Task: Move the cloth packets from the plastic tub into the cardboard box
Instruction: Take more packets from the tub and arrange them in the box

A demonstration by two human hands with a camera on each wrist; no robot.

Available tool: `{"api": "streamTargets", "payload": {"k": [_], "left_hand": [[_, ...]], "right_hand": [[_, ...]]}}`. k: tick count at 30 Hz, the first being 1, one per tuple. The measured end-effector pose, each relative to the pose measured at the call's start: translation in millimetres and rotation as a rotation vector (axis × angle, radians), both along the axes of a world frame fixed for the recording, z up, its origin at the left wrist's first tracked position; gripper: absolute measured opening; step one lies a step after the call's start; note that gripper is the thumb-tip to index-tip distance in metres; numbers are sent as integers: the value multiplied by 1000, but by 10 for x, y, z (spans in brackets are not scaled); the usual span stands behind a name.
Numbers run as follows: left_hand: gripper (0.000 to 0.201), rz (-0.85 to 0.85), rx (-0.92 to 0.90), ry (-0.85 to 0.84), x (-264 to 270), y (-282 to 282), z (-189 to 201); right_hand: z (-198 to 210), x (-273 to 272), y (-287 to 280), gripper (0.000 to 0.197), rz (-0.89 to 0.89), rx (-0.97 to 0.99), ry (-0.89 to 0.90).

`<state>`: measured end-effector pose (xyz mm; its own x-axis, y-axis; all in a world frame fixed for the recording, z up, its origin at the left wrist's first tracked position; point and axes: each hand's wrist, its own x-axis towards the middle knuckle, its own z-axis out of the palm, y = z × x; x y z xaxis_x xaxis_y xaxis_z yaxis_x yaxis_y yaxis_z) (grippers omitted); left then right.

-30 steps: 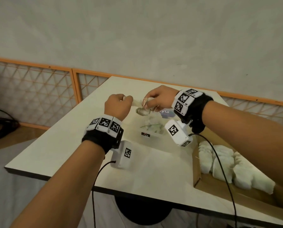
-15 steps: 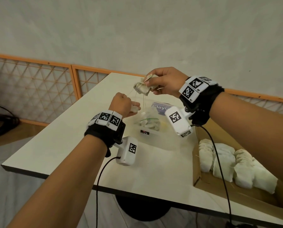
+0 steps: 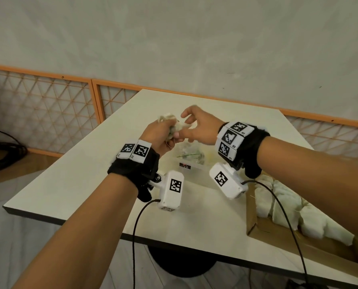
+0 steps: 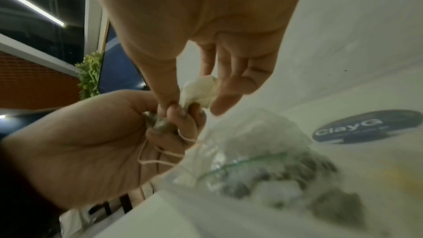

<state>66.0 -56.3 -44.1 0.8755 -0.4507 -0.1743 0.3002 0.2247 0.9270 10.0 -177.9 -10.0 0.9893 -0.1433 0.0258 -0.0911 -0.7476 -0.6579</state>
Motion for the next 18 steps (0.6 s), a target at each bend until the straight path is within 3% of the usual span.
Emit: {"api": "streamTargets", "payload": {"k": [3,10,15,18], "left_hand": [[13,52,-46,10,31,41,-27],[18,72,-147,26,102,186,-41],[19,102,-416,67,43,215,190],[17,39,-439,34,-87,162,329]], "right_hand": [[-83,-103,-60,38,99,11,179],[41,-369,-534,16,94,-530,335],[-49,-498,-616,16,96,-537,341],[-21,-497,-614,23,60,-533,291]]}}
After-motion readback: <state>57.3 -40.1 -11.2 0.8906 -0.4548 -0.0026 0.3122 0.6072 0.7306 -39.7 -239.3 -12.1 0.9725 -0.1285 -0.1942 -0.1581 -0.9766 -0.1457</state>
